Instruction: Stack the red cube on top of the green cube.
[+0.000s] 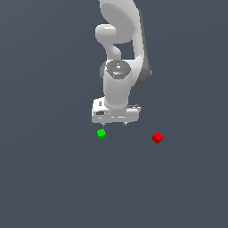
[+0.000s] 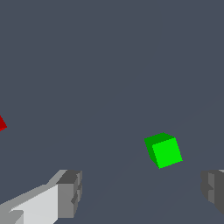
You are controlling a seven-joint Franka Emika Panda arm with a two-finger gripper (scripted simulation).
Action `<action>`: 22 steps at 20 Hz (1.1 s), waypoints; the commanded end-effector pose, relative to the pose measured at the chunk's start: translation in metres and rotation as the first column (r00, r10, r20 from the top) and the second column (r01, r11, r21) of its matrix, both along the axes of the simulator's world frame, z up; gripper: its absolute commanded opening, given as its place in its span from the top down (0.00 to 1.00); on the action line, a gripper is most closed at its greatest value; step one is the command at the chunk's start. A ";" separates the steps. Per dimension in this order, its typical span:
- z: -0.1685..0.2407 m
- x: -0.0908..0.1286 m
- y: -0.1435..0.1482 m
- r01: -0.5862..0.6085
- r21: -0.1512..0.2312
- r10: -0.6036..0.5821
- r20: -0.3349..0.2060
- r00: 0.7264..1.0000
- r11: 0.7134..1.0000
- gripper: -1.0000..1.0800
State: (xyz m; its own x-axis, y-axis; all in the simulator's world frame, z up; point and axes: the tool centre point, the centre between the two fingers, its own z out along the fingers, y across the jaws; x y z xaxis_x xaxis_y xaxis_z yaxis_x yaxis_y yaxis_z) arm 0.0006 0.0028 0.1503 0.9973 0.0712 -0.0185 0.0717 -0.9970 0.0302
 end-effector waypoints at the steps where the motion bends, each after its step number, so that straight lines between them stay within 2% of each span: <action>1: -0.008 0.005 0.022 -0.046 0.004 0.046 0.000 0.999 0.999 0.04; 6: -0.031 0.016 0.089 -0.186 0.016 0.186 0.004 0.983 0.982 0.04; 10: -0.052 0.018 0.152 -0.314 0.025 0.314 0.009 0.949 0.949 0.04; 14: -0.068 0.014 0.201 -0.409 0.030 0.409 0.013 0.912 0.912 0.04; 18: -0.077 0.008 0.231 -0.468 0.032 0.467 0.016 0.884 0.883 0.04; 22: -0.080 0.006 0.241 -0.487 0.032 0.487 0.017 0.873 0.873 0.04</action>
State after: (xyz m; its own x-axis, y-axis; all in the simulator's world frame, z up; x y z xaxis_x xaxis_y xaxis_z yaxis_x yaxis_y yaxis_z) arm 0.0066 0.2416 0.0706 0.8396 0.5433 -0.0007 0.5433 -0.8396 -0.0016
